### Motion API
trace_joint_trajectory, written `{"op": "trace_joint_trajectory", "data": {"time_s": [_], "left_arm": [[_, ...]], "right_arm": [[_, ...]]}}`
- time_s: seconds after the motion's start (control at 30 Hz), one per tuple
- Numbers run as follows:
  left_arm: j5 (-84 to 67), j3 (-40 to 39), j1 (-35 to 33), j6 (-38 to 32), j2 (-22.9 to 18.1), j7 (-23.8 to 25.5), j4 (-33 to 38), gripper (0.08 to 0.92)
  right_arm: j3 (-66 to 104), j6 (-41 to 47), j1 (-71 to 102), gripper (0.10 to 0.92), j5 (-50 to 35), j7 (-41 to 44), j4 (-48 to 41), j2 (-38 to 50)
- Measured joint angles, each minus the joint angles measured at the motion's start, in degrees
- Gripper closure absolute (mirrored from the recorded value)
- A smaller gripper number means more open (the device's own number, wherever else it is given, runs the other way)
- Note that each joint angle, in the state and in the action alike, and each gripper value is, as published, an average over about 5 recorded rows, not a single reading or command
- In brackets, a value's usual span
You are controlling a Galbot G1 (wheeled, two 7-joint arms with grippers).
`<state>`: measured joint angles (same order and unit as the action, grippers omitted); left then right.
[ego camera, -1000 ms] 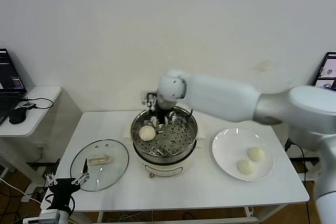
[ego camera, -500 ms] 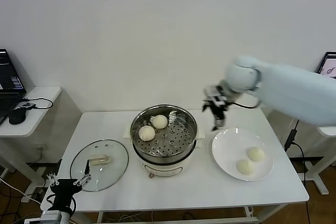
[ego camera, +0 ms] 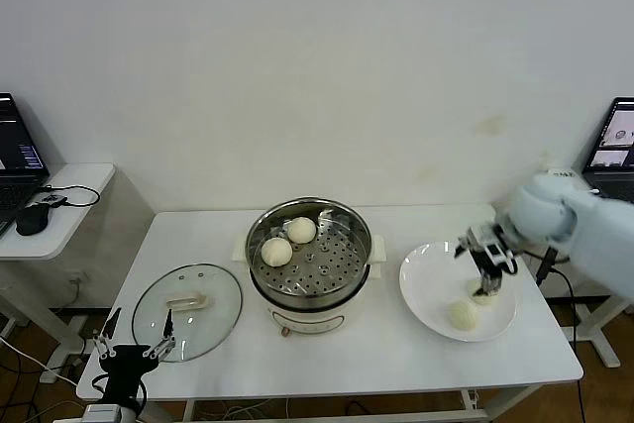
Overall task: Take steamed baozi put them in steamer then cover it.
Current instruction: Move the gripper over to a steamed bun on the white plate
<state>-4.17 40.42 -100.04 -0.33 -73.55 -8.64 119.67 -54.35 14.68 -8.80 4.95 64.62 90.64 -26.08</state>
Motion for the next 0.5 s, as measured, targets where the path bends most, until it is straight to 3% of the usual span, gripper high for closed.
{"op": "trace_joint_trajectory", "data": {"time_s": [0.5], "left_arm": [[0.11,0.70,-0.06,0.08,0.15,0.03,-0.55,0.177]], "right_arm": [[10.05,-0.54,14.71,0.202,5.48,-2.17,-5.12,-1.10]]}}
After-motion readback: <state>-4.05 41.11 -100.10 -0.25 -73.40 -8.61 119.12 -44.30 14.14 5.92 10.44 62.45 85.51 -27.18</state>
